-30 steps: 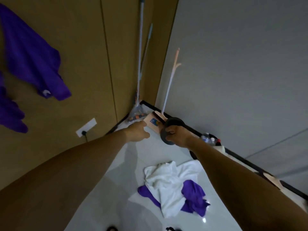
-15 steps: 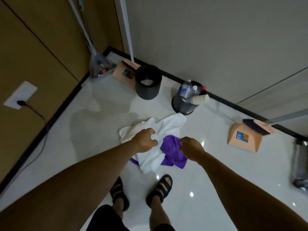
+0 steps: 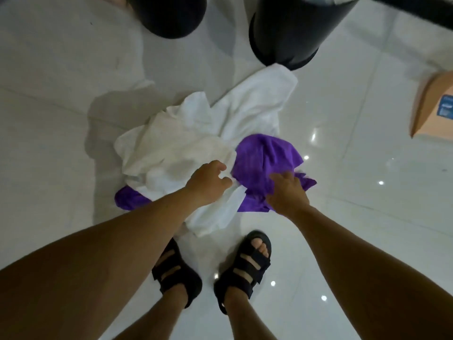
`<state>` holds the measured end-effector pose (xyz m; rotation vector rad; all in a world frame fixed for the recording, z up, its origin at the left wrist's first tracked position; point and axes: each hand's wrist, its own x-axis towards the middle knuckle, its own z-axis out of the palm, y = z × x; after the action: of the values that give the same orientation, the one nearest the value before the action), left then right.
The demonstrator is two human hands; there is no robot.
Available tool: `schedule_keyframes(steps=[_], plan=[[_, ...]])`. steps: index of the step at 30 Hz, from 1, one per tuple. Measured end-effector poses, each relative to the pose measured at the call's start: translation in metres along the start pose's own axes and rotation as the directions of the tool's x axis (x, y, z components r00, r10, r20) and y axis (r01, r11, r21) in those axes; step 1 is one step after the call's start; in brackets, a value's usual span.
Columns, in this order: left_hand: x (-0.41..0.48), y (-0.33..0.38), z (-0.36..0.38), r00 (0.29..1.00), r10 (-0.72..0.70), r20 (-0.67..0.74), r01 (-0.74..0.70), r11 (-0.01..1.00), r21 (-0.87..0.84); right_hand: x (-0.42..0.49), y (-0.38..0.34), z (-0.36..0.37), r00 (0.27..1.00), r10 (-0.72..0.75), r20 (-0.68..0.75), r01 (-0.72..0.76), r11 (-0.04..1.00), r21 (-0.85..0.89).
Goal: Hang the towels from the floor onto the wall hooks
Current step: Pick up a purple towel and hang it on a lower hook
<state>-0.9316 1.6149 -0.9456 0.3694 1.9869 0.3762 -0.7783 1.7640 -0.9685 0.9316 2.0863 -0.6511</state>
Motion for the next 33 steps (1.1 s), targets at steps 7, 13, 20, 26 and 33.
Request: schedule_keyframes(steps=[7, 13, 20, 26, 33], plan=[[0.014, -0.044, 0.038, 0.997, -0.053, 0.048, 0.055, 0.998, -0.043, 0.027, 0.026, 0.061, 0.973, 0.186, -0.136, -0.19, 0.982, -0.018], [-0.049, 0.006, -0.011, 0.994, -0.026, 0.108, 0.03, 0.999, -0.037, -0.04, -0.02, -0.033, 0.949, 0.146, -0.279, -0.053, 0.948, 0.315], [-0.192, 0.107, -0.155, 0.98, 0.199, 0.022, -0.188, 0.954, -0.233, -0.181, -0.114, -0.206, 0.953, 0.127, -0.275, 0.138, 0.626, 0.767], [-0.333, 0.173, -0.273, 0.844, 0.5, -0.196, -0.525, 0.844, -0.107, -0.311, -0.213, -0.348, 0.96, 0.02, -0.279, 0.251, 0.376, 0.892], [-0.463, 0.176, -0.406, 0.711, 0.572, -0.409, -0.539, 0.817, 0.206, -0.417, -0.307, -0.468, 0.845, -0.148, -0.513, 0.49, 0.596, 0.636]])
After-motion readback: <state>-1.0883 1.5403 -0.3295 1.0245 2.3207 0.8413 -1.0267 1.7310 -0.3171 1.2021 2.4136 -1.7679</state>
